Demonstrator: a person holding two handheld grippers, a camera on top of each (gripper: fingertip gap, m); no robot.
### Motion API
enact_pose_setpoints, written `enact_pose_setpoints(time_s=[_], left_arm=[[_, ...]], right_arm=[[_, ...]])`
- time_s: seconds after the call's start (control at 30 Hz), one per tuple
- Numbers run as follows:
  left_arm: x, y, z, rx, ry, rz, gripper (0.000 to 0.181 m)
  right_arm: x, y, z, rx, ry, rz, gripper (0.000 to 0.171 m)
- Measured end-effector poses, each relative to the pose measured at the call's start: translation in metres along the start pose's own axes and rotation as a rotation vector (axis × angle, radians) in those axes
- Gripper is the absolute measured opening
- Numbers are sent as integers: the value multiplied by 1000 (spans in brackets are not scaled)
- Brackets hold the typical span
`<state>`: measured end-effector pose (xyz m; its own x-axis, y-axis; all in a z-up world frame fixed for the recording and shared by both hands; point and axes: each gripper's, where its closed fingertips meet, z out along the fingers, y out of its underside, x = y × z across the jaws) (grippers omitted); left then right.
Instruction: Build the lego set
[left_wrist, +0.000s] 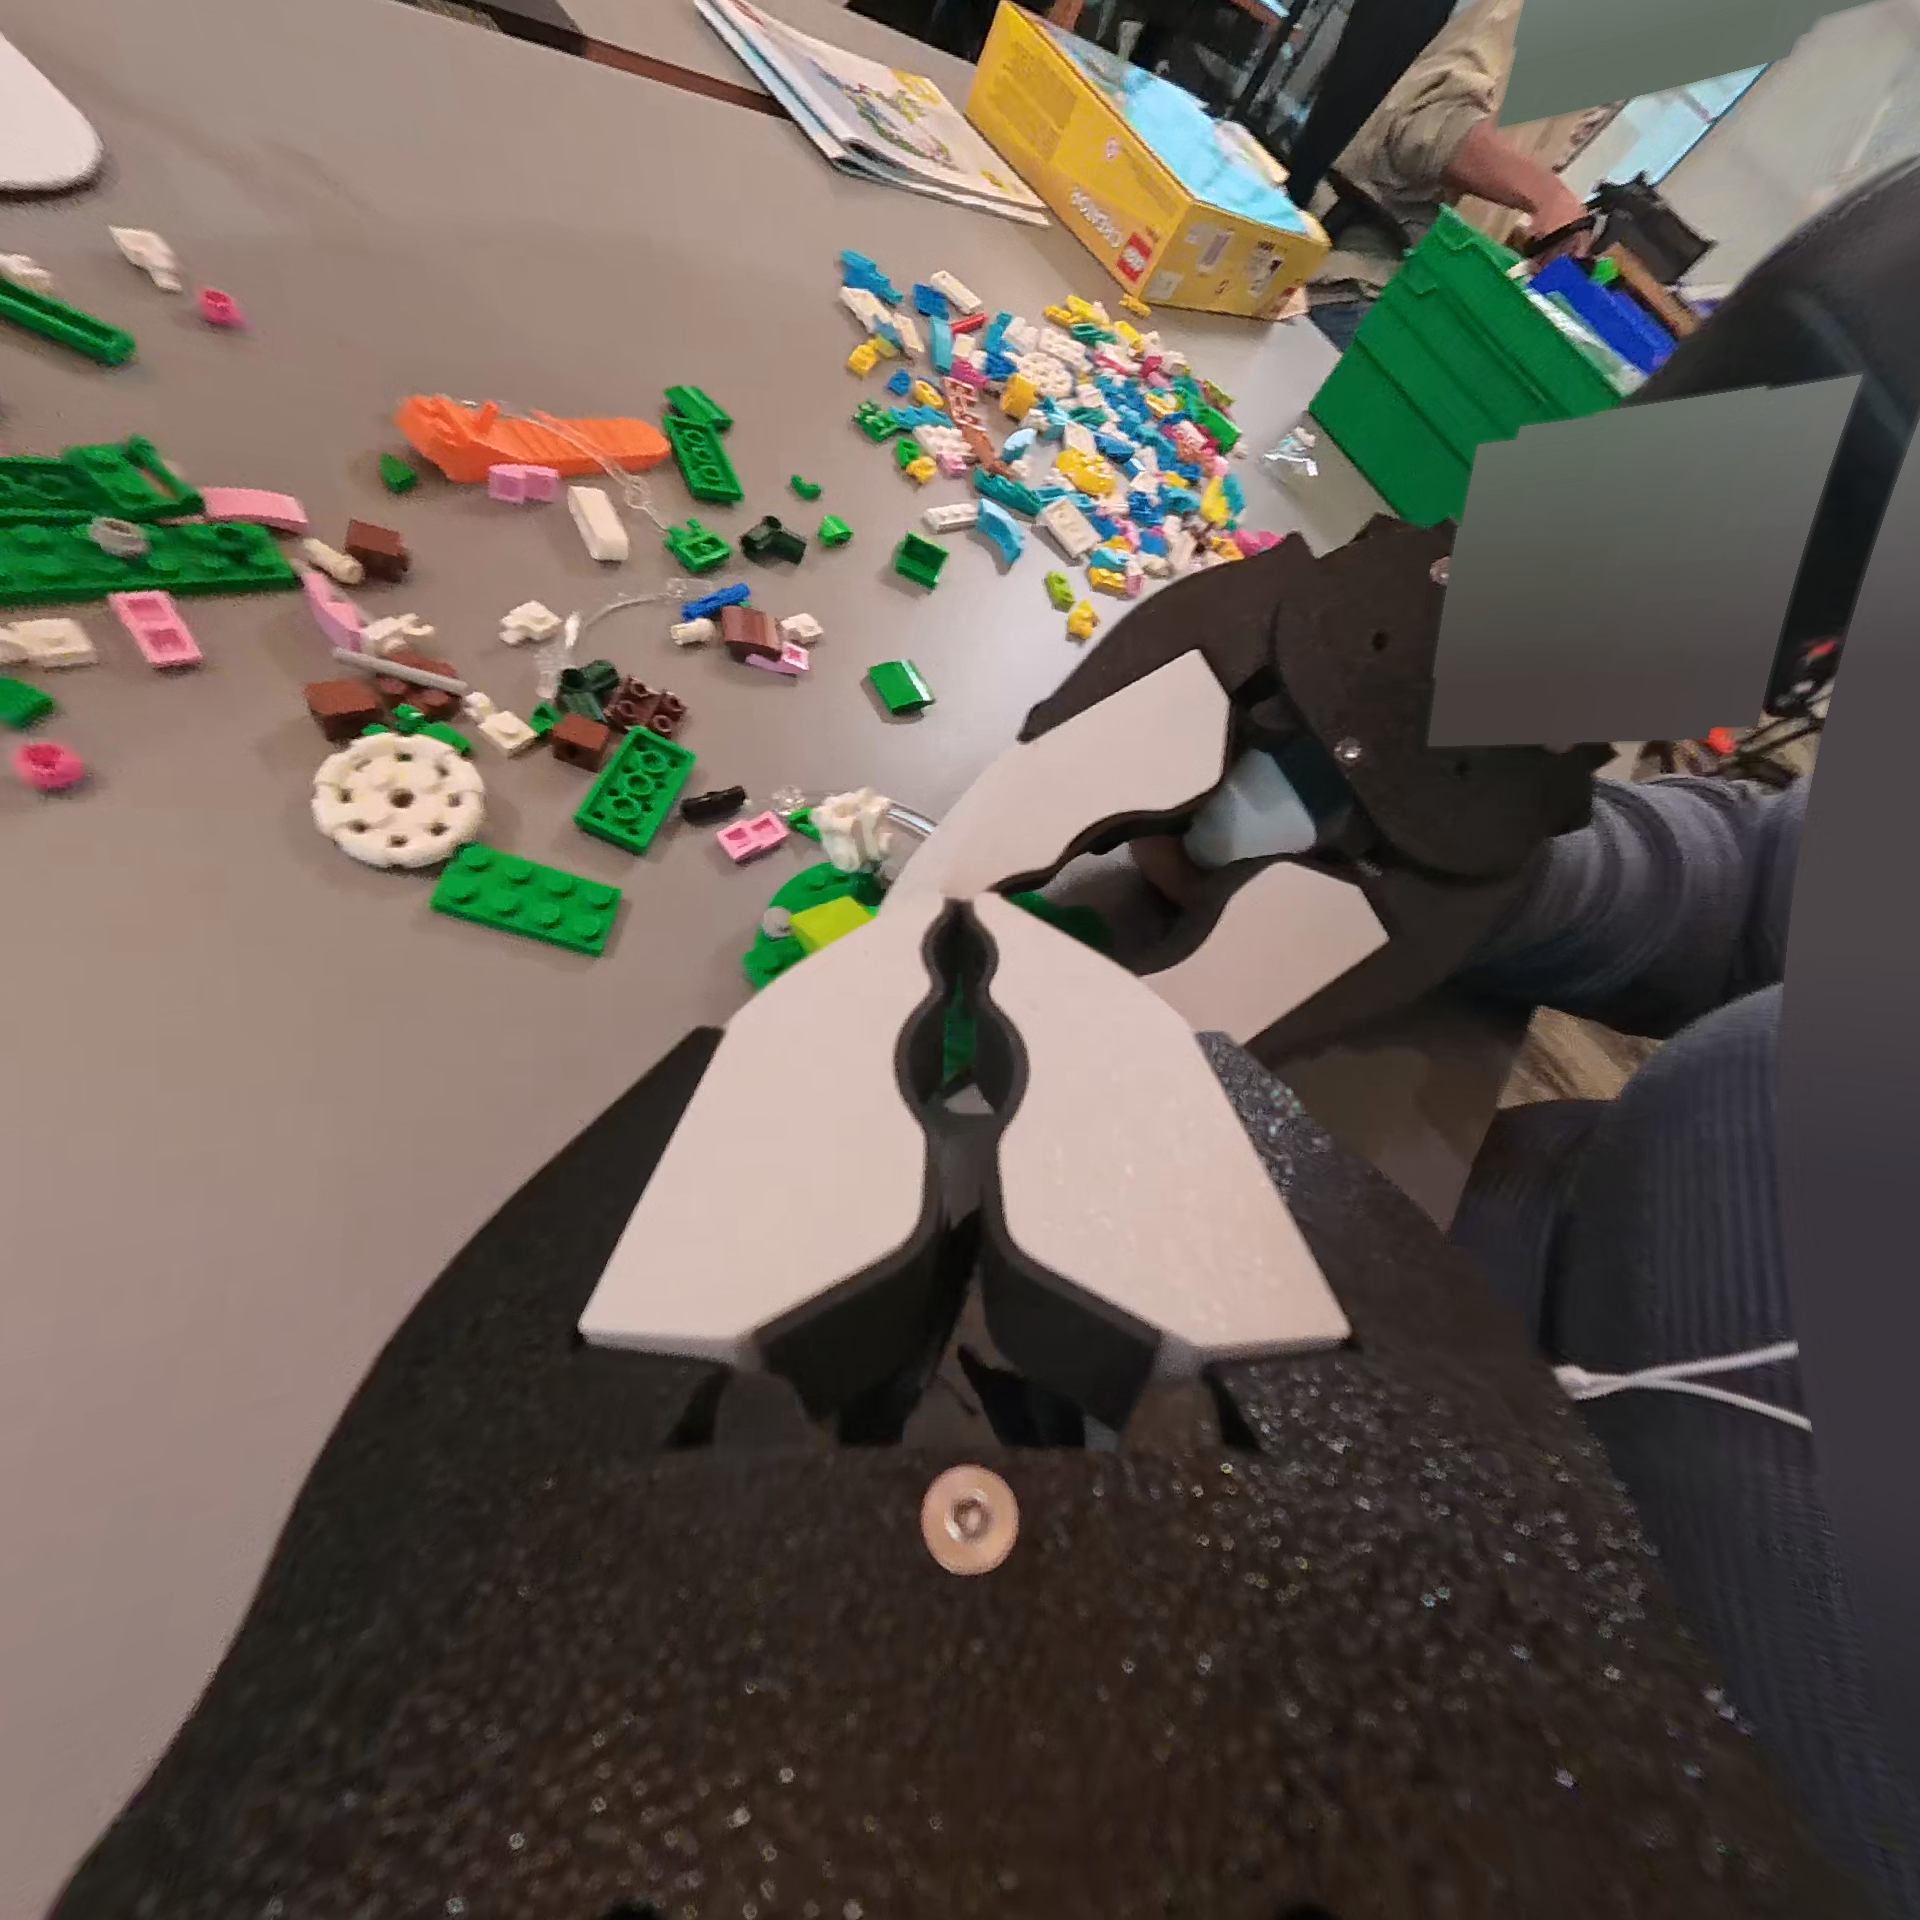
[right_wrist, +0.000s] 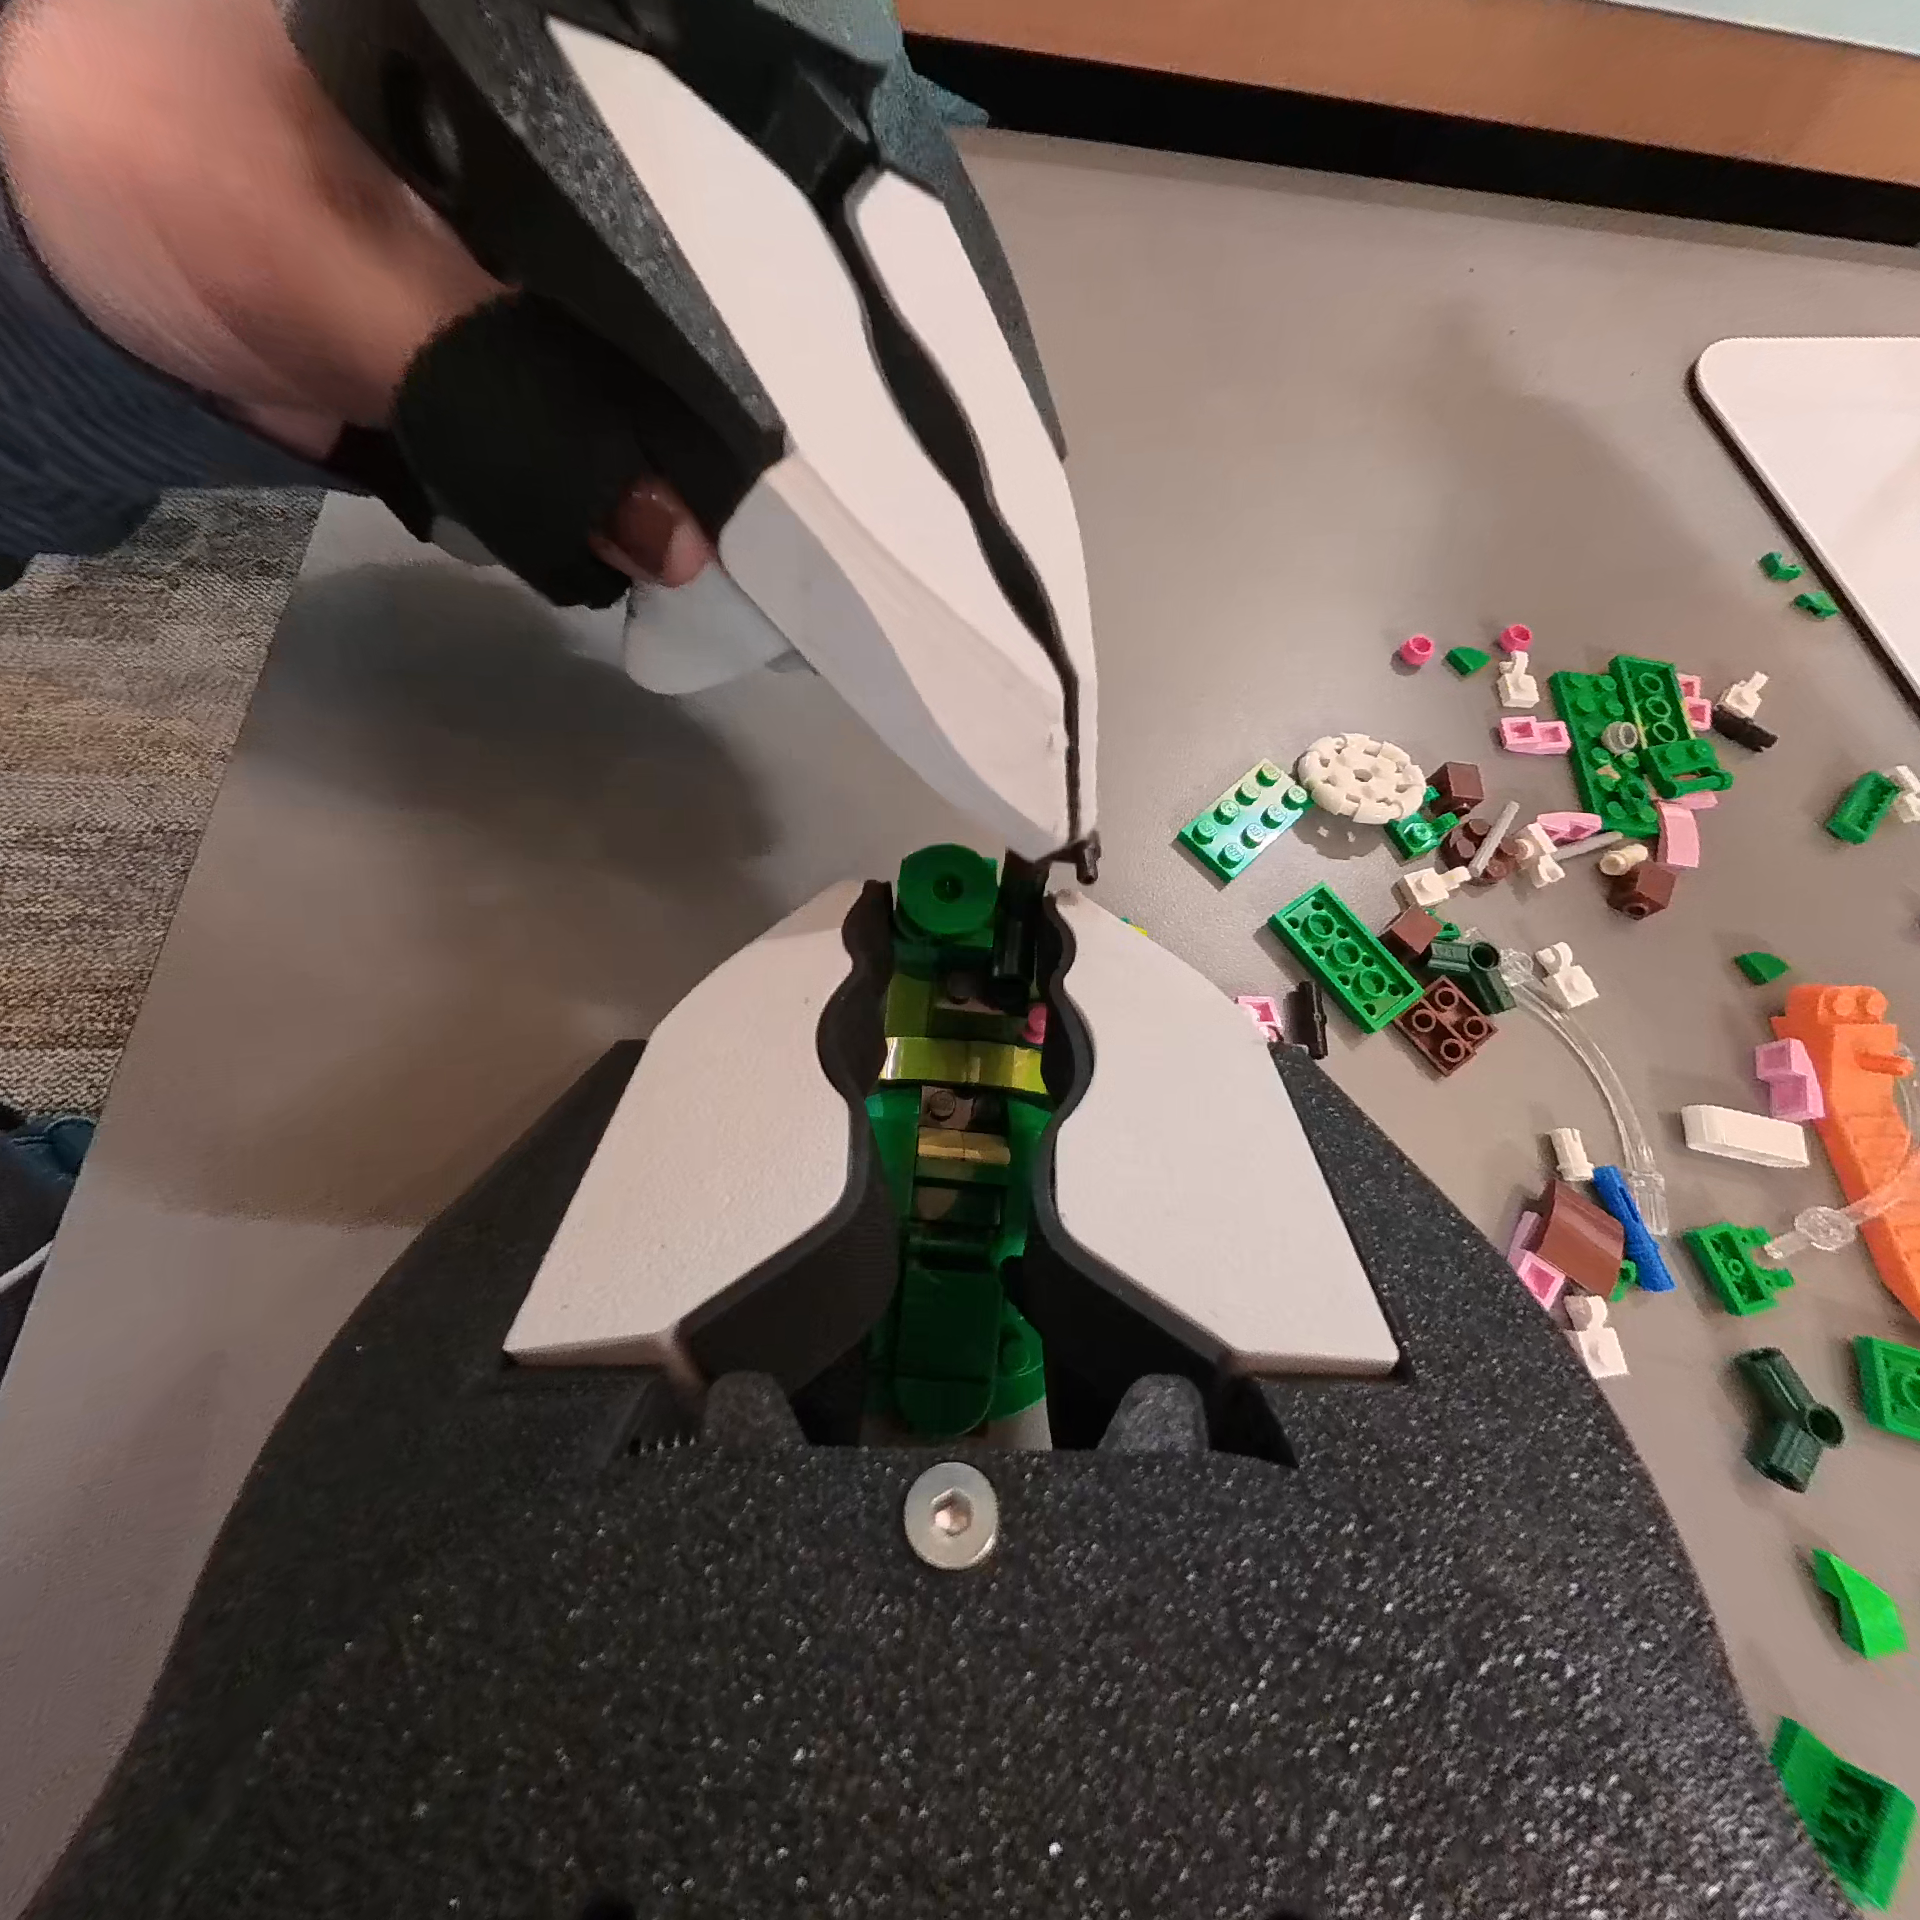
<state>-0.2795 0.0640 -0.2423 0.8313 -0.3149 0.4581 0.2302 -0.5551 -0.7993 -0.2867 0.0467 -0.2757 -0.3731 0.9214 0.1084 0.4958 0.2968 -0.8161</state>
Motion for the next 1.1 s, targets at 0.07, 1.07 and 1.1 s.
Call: enact_pose_setpoints(time_s=[0.07,1.07,1.1], left_arm=[[0,0,0,1,4,-10,0],[8,13,2,-90,-36,56,33],[8,13,2,-90,-41,64,33]], right_arm=[[0,0,0,3,0,1,26],[-1,0,0,10,-1,-7,26],[-1,0,0,9,-1,-8,27]])
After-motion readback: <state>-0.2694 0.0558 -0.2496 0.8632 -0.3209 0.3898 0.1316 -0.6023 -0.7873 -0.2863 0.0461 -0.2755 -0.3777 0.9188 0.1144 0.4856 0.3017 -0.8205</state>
